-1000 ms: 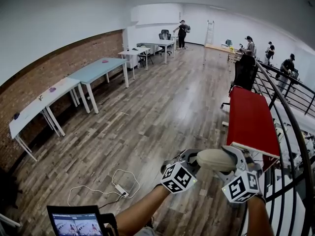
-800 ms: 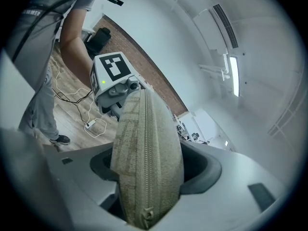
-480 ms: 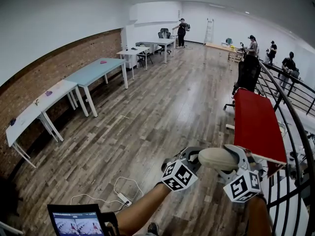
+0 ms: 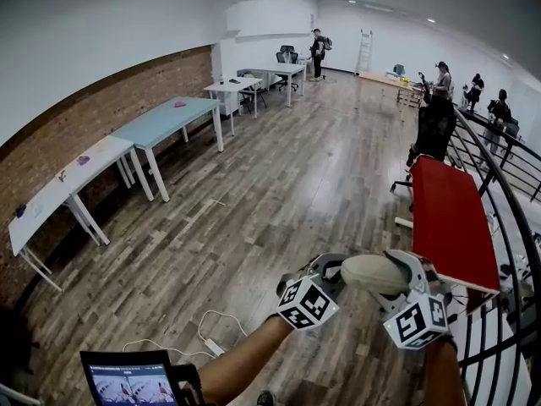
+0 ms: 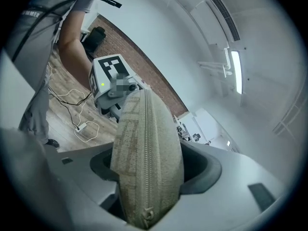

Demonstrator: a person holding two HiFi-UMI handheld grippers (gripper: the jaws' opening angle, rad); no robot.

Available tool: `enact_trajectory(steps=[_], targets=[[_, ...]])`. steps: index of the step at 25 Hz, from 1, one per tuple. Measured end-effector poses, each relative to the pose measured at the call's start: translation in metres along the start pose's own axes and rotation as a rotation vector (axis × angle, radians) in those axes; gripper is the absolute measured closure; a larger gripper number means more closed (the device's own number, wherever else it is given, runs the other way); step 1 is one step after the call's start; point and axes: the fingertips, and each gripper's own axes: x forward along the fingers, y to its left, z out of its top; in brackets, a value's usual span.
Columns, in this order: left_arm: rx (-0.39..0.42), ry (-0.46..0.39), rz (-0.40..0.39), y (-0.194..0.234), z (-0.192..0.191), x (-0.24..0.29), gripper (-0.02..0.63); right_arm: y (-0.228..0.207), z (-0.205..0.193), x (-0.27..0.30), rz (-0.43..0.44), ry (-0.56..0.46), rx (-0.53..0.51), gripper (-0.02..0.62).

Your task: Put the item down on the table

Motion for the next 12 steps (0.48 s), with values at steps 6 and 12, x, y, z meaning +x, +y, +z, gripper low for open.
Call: enact_trajectory(steps=[6,12], targets=[[-0.023,0.025,0.044,0.030,-0.020,0.015,0.604,-0.017,-0.007,0.035,0.030,-0.035,-0.019,0.291],[-0.017,0.049,0.074,0.041,-0.016,0.041,0.604,-0.041,-0.024,0.048,0.060,-0.076,-0.034,0.291]])
